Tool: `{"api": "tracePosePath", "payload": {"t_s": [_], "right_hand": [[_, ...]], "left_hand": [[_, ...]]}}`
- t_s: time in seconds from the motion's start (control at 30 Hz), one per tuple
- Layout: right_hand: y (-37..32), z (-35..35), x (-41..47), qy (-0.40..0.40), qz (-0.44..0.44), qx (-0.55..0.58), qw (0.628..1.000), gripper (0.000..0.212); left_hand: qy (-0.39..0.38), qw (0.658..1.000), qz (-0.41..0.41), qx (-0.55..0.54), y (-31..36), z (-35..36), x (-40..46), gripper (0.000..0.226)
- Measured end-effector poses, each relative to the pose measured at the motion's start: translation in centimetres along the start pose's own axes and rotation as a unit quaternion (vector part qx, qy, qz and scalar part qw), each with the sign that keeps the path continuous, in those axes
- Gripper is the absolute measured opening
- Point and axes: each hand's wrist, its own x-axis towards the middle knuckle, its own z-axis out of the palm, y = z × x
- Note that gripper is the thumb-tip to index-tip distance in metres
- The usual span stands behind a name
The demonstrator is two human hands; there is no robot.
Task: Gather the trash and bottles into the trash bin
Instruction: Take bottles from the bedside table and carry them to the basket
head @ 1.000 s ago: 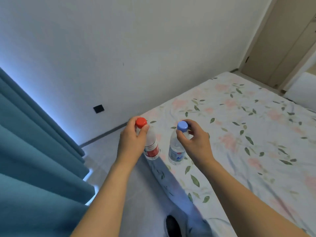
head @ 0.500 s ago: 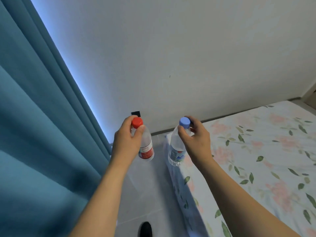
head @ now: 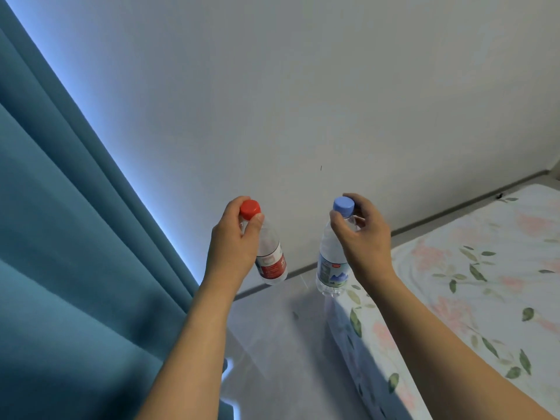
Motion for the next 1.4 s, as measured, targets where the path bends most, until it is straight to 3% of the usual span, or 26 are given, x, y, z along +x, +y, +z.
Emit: {"api": "tracePosePath", "payload": {"t_s": [0.3, 0.83, 1.17, 1.4], "right_hand": [[0.7, 6.2, 7.3, 0.035, -0.003, 0.008, 0.999, 0.027], [5.5, 12.8, 26.8, 0.085, 0.016, 0.015, 0.996, 0.029], [6.4, 16.0, 31.6, 0.128, 0.028, -0.019, 0.991, 0.028], [5.3, 18.7, 33.3, 0.216, 0.026, -0.025, 0.976, 0.027]], "left_hand": [[-0.040, 0.999, 0.021, -0.010, -1.7, 1.1, 9.4, 0.031], [-0.090, 0.993, 0.064, 0.030, -0.9, 9.0, 30.6, 0.039], [-0.159, 0.984, 0.076, 0.016, -2.2, 11.0, 38.2, 0.039], [-0.232, 0.963, 0.139, 0.000, -2.7, 10.8, 44.0, 0.039]]}}
